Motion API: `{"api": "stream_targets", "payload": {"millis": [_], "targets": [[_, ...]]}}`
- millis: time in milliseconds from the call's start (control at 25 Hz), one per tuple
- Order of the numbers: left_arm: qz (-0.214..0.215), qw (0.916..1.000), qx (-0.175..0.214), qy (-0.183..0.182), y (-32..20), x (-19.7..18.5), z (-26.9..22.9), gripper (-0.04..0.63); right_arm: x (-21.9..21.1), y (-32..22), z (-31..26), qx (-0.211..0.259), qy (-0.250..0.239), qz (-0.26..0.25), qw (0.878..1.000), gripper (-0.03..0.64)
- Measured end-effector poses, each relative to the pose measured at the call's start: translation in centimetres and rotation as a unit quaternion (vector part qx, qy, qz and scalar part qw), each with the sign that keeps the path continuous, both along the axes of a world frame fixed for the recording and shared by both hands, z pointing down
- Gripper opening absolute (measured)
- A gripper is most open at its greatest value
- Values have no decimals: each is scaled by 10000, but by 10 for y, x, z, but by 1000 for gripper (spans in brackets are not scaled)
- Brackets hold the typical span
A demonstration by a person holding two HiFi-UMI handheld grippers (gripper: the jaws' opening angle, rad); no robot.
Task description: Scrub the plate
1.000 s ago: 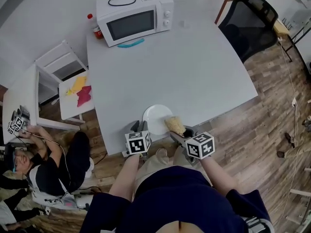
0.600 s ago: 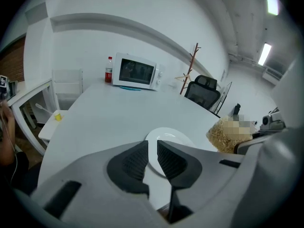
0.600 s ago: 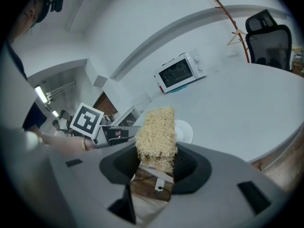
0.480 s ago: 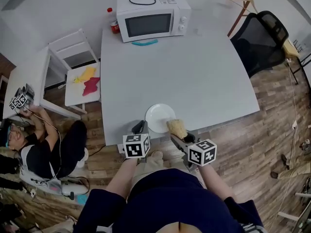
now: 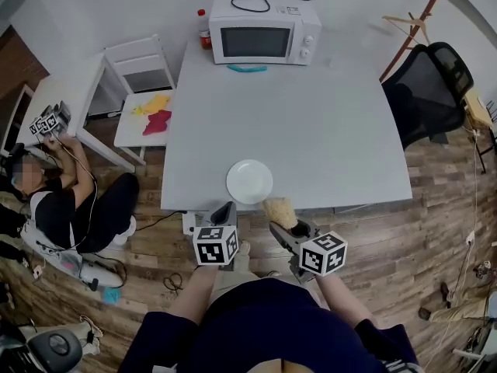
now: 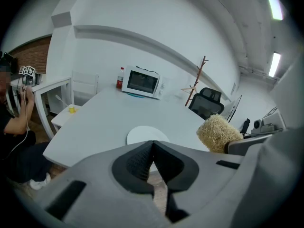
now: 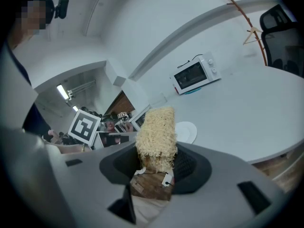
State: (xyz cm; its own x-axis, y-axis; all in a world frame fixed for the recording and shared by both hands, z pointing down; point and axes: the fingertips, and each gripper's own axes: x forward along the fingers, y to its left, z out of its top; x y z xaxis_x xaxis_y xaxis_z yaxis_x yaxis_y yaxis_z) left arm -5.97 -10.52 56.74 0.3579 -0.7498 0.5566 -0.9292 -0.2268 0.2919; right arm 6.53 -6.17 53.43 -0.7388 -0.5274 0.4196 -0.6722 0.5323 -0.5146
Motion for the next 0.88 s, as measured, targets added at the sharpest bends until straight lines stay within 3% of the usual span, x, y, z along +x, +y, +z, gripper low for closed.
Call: {"api": "stream_targets", "payload": {"millis": [280, 880], "targets": [[-198, 9994, 219, -160, 50, 11, -18, 18, 9, 20, -12, 292, -64, -226, 9993, 179], [-477, 9984, 307, -46, 114, 24, -28, 18, 10, 73, -23, 476, -274, -515, 9972, 178]]}}
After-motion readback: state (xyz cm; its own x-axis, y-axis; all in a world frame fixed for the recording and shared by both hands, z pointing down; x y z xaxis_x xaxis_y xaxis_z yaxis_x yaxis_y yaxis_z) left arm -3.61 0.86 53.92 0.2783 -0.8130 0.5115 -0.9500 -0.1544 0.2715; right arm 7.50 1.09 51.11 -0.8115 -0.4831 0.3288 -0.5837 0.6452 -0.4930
